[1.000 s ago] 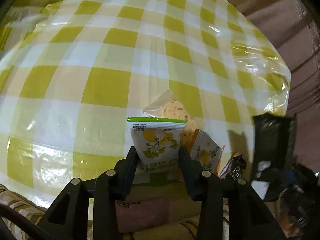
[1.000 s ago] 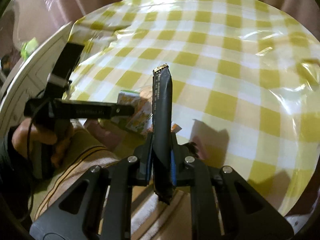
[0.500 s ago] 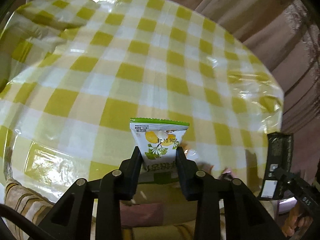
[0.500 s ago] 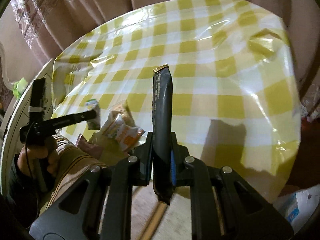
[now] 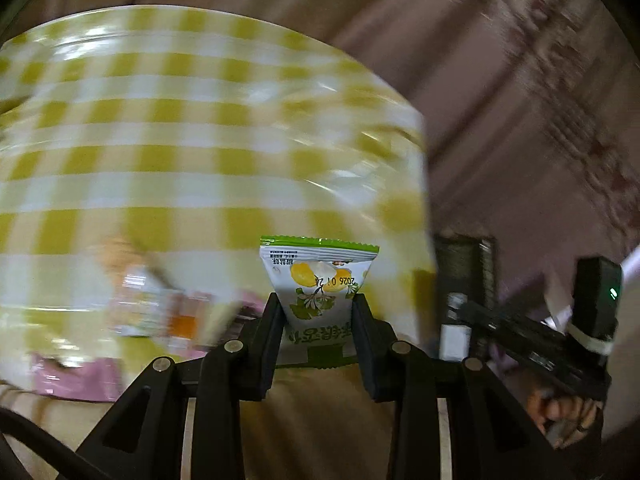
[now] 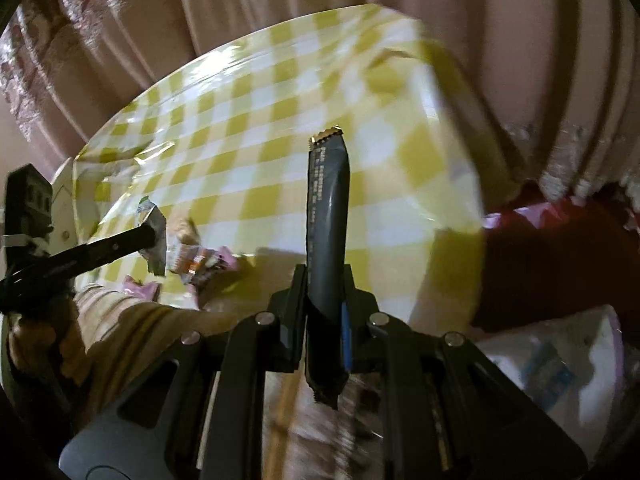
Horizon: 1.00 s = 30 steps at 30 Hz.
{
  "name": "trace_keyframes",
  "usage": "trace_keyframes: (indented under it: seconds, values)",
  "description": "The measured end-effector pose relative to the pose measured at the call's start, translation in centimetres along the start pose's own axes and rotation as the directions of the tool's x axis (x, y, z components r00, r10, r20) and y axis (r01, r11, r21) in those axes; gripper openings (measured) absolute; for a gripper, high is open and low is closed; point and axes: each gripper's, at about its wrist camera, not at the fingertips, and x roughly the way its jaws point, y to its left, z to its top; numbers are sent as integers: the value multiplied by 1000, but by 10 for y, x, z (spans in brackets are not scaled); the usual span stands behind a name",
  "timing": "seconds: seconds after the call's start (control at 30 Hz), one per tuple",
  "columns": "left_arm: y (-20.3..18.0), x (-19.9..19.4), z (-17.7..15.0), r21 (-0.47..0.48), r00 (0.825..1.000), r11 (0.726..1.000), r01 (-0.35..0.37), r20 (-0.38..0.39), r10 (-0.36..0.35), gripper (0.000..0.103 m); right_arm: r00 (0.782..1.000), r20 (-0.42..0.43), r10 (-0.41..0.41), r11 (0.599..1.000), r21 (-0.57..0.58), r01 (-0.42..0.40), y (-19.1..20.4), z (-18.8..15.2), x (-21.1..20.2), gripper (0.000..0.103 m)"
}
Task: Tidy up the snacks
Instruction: 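Lift both snacks and carry them over the white box, then open both tools to drop the snacks into the white box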
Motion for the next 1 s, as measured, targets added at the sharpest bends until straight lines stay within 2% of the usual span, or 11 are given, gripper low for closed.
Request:
trace_keyframes:
  seconds: [0.1,0.2,0.4,0.7,0.83,1.0]
  values:
    - [-35,18,-8,54,996,996,67,-57,-64,35,999,-3,-37,999,36,37,-22,-11,-12,17]
    - [-66,32,-18,116,990,987,107,-108,-95,35,997,-13,-76,994,76,76,-44,-23,-22,17]
    - [-124,65,-42,226,961,956,188,-242,-132,35,986,-73,-152,975,154,162,-87,-53,-29,17]
    - [-182,107,-75,302,902,913,276,-410,-137,35,960,-162,-227,931,252,262,-136,-85,-34,17]
    - [-198,118,-86,330,883,896,299,-453,-128,35,950,-195,-245,912,286,294,-149,-100,-38,17]
    - [-203,127,-96,340,863,891,302,-495,-104,37,943,-223,-245,895,322,309,-160,-113,-39,18]
